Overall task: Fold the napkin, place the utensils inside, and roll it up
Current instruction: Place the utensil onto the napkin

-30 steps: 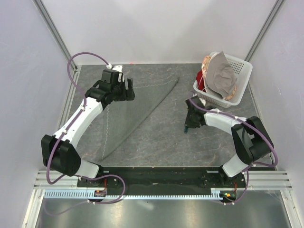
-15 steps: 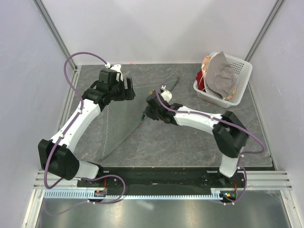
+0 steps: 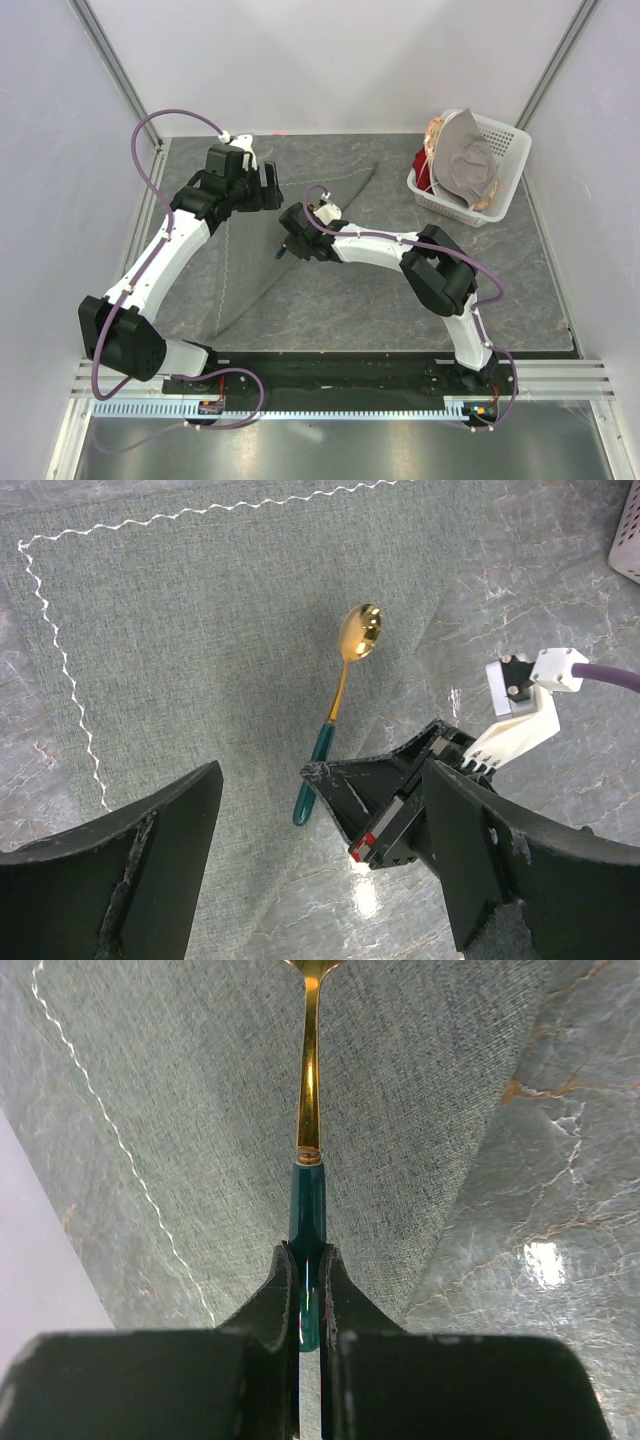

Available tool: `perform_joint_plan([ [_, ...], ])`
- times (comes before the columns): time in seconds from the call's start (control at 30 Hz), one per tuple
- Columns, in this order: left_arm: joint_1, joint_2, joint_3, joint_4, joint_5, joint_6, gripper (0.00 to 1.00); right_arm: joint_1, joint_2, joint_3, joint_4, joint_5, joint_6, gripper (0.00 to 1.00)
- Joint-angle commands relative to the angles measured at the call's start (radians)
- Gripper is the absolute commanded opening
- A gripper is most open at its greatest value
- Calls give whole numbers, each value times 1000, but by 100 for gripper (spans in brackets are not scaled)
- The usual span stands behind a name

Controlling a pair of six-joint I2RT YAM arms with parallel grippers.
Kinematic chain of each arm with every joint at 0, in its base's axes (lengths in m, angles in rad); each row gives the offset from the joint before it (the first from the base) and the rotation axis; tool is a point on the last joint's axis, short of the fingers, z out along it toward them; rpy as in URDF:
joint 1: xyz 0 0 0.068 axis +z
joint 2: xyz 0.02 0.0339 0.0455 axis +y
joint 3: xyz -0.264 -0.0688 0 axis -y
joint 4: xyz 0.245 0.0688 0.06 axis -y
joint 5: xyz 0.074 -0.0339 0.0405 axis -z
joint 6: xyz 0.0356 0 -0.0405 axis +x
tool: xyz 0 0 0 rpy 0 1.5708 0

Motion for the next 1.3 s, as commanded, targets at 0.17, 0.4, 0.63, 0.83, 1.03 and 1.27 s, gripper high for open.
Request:
perform_joint_plan([
  [0.17, 10, -35, 16, 23, -2, -24, 88, 8, 28, 43, -14, 25, 100, 0],
  [0.4, 9, -34, 16, 21, -2, -27, 88, 11, 47, 31, -11, 25, 112, 0],
  [0.63, 9, -31, 14, 23, -2, -28, 88, 11, 70, 31, 8, 23, 112, 0],
  [0.83, 10, -29, 14, 23, -2, -27, 88, 11, 87, 28, 21, 8, 113, 4],
  [1.03, 10, -26, 14, 23, -2, -25, 88, 8, 93, 30, 44, -17, 100, 20],
  [1.27, 10, -25, 13, 24, -4, -22, 88, 7, 61, 31, 55, -9, 66, 41],
])
